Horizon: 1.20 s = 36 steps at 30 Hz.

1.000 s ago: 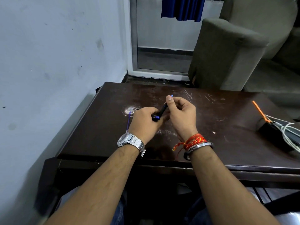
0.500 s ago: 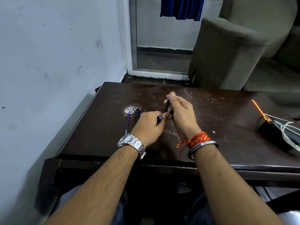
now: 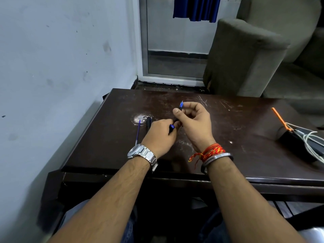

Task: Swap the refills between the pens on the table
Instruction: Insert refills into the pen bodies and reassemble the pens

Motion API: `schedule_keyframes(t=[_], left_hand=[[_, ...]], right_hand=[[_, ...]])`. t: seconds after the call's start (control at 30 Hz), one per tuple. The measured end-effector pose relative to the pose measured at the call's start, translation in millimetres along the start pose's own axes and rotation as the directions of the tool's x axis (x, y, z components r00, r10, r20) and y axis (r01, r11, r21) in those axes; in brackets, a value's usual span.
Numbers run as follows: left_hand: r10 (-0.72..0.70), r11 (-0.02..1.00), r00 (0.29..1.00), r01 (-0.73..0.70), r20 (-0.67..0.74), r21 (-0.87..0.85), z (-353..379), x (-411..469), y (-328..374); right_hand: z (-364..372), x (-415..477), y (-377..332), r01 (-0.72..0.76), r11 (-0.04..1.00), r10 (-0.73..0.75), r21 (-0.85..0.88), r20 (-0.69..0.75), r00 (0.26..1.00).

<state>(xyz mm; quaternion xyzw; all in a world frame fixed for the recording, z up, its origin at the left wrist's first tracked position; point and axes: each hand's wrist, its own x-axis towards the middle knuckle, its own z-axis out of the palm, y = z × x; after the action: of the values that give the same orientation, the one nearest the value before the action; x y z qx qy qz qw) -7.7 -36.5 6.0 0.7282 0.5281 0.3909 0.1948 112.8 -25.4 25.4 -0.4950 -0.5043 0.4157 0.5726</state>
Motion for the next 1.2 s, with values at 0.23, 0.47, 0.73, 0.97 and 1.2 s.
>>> schedule_keyframes(t=[0.23,0.47,0.73,0.97,1.2], left_hand=[[0.004,1.0,0.999,-0.004,0.031,0.002,-2.8,-0.2,1.2],[0.009,1.0,1.0,-0.009,0.006,0.007,-4.0,0.4,1.2],[0.003,1.0,1.0,-0.003,0.014,0.003,-2.9,1.5,-2.2],[-0.038,0.999,0.996,0.041,0.078,-0.026,-4.4,0.1,-3.2],[-0.02,0.998,0.999,0.022,0.038,-0.053,-5.8,0.7,-1.5]], right_hand=[[3.2,0.8,-1.3,-0.049,0.993,0.045,0.111,0.033,0.998],[4.8,0.9,-7.5,-0.085,0.962,0.078,0.258,0.038,0.996],[5.8,-2.4,-3.7,-0.008,0.997,0.008,0.082,0.002,1.0],[6.2,-2.1,-0.3,-0.032,0.999,0.032,0.015,0.01,0.999],[7.7,-2.0,-2.7,-0.025,0.981,0.033,0.192,-0.037,0.999]])
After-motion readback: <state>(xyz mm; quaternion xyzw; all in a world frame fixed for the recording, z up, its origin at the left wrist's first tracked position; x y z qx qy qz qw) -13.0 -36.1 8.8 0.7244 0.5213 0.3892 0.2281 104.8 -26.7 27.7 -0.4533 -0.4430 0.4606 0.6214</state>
